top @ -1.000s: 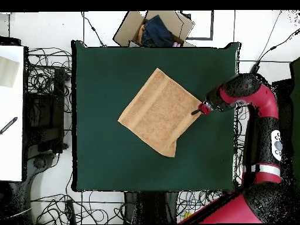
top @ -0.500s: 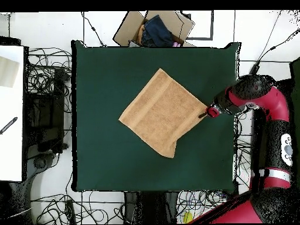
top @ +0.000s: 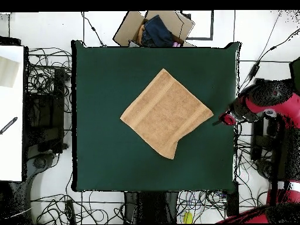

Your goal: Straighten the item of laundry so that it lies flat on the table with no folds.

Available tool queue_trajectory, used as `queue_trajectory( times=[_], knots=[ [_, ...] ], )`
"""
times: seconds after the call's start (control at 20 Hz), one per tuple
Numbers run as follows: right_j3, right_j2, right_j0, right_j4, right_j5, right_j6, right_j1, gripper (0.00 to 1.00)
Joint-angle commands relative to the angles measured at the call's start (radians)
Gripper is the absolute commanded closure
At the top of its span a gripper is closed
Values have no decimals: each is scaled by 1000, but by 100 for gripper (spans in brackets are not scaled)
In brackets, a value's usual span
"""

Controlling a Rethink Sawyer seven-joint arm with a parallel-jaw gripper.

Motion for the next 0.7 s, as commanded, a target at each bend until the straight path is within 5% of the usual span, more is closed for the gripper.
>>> queue_trajectory(
  times=[0.05, 0.4, 0.7],
  knots=[
    [157, -106, -7, 12, 30, -62, -72, 0],
    [215, -128, -14, -4, -11, -54, -113, 0],
    [355, -120, -28, 21, -169, 59, -195, 0]
  ],
)
